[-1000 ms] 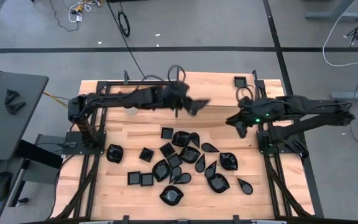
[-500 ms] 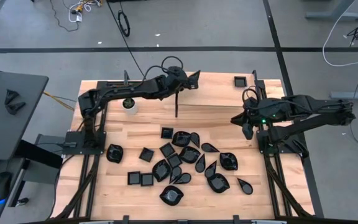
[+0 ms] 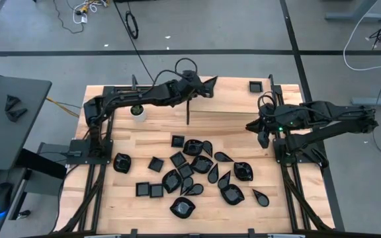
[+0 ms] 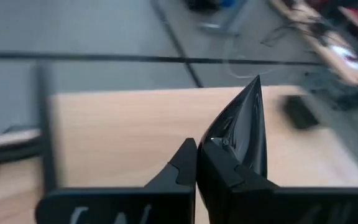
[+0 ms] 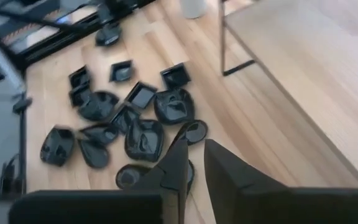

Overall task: Pick & Place Mini shaped plates
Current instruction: Put the drop-shaped plate on the shelf

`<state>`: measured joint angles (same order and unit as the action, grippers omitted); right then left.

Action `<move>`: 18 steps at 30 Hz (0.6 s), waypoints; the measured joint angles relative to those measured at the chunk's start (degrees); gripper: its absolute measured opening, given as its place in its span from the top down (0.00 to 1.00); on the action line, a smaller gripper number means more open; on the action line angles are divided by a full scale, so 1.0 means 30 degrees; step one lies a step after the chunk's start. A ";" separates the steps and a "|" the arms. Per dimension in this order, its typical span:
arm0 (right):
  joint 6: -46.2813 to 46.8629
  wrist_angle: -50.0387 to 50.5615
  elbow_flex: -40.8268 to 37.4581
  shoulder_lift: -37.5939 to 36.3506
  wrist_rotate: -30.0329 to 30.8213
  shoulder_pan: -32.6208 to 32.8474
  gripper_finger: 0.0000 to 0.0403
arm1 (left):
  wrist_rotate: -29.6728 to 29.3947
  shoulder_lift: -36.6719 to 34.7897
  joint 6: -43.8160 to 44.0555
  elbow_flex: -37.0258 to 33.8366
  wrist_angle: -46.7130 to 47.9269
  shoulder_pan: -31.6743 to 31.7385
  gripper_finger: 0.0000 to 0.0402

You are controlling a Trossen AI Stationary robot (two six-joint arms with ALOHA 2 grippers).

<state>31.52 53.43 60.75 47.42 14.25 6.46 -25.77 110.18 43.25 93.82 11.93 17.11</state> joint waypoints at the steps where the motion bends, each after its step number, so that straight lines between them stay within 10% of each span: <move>1: 0.0550 0.0135 0.0000 0.0000 0.0628 -0.0031 0.86 | 0.0310 -0.0011 -0.0513 0.0469 -0.0007 -0.0285 0.98; 18: -0.1360 -1.6330 -0.4722 -0.1733 0.5461 -0.2164 0.51 | -0.4809 -0.0026 -0.5712 0.4501 -0.0873 -0.4963 0.97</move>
<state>27.44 4.44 46.59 42.22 30.63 -0.03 -40.20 110.10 26.11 107.33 9.31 2.23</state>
